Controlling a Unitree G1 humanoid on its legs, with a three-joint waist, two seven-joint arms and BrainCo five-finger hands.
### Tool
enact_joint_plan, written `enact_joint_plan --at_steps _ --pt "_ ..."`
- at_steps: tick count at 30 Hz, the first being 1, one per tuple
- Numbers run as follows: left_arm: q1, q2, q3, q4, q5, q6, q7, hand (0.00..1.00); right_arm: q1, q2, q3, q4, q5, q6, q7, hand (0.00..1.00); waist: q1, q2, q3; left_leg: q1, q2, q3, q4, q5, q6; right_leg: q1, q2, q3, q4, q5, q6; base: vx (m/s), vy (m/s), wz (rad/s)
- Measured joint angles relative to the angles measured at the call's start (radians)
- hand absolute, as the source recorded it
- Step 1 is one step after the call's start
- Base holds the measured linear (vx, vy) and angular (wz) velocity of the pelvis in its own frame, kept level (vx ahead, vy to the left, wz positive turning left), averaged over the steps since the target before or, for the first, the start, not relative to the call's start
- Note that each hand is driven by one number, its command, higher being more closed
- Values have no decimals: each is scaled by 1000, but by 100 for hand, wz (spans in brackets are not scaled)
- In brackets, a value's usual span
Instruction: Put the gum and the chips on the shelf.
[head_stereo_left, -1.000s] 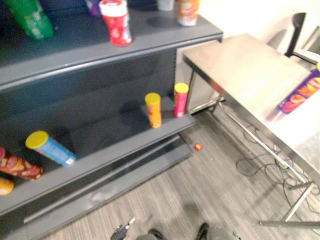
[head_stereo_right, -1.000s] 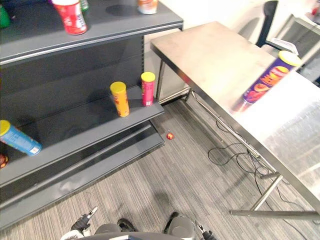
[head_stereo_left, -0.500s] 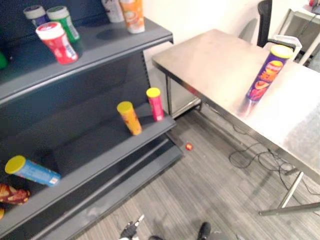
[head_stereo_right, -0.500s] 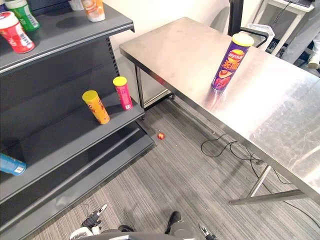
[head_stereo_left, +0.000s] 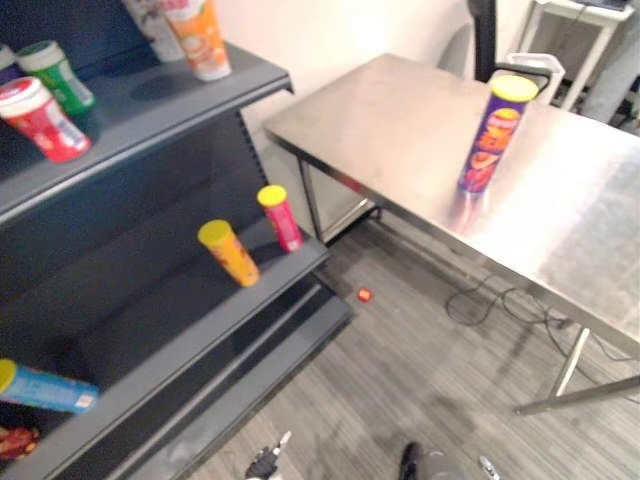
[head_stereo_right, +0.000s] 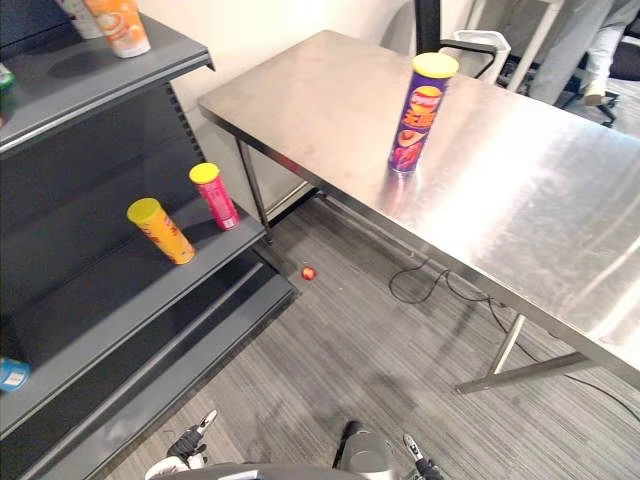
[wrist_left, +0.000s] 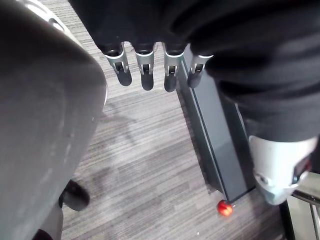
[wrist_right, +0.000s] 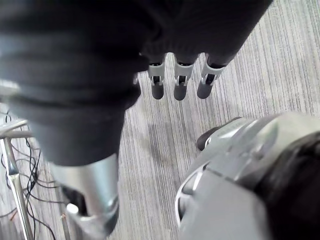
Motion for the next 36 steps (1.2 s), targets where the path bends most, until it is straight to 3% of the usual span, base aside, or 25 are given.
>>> enact_joint_plan --at_steps 1,2,3,4,5,10,13,15,17,18,21,27,32,36 --pt "8 5 1 -5 -29 -7 6 0 4 -6 41 3 20 -2 0 0 1 -1 3 -20 45 -97 107 29 53 1 17 48 8 -7 -12 0 -210 -118" --pt "12 12 3 -4 -48 -11 7 0 5 -13 73 2 26 -9 0 0 1 -8 4 -57 55 -238 172 64 105 9 38 90 3 -8 -16 13 -219 -109" --pt "13 14 3 -6 -60 -16 8 0 8 -16 86 0 27 -17 1 0 2 -14 7 -100 56 -339 217 73 113 16 45 123 -5 -3 -23 71 -144 -115" --pt "17 8 -4 -12 -66 -21 7 0 7 -31 107 -3 28 -22 2 0 3 3 10 -157 5 -530 244 25 59 14 63 179 -17 2 -32 118 -31 -136" --pt "20 -12 -13 -20 -68 -26 5 0 5 -49 108 2 28 -23 2 0 9 15 14 -180 -47 -630 238 -24 40 15 72 239 -24 9 -44 128 12 -142" --pt "25 -11 -42 -29 -90 -43 -2 0 50 -51 95 5 27 -24 5 0 25 15 14 -235 -99 -733 71 -37 21 44 97 380 -40 11 -50 169 31 -106" --pt "22 -10 -40 -30 -91 -44 -4 0 50 -48 57 6 26 -24 5 0 25 13 15 -267 -144 -861 -89 -30 15 48 87 468 -33 6 -8 237 196 -78" --pt "20 -11 -37 -25 -92 -44 -2 0 49 -43 31 4 26 -24 5 0 26 13 15 -259 -174 -922 -151 -13 -8 60 79 508 -19 -13 23 215 285 -66" --pt "21 -14 -14 -19 -100 -44 -1 0 43 -33 28 2 25 -23 7 0 36 5 9 -221 -201 -929 -197 72 -41 64 66 559 2 -40 67 235 420 -75" --pt "21 4 -20 -17 -99 -43 -1 0 43 -6 28 1 25 -24 10 0 29 -26 -6 -211 -232 -907 -208 62 -23 64 35 563 -4 -32 81 167 333 -42" --pt "17 35 -48 -4 -85 -43 5 0 43 33 29 7 15 -20 8 0 28 -73 -32 -191 -299 -850 -242 50 2 66 -34 579 -61 8 118 149 281 -31" --pt "12 41 -125 22 -5 -41 14 0 42 17 35 -6 -24 -21 -8 0 28 -41 -60 -121 -340 -770 -339 55 23 65 -66 580 -120 112 117 64 178 -38" --pt "10 41 -141 34 -1 -42 15 0 41 -8 15 -7 -21 -22 -38 0 28 -34 -73 -102 -350 -771 -370 67 41 71 -75 548 -152 119 124 15 -10 -16" --pt "12 40 -131 34 31 -41 14 0 39 -70 -141 -11 -3 -30 -65 0 40 -32 -99 -90 -356 -777 -423 98 46 85 -80 491 -200 119 125 -50 -73 3"
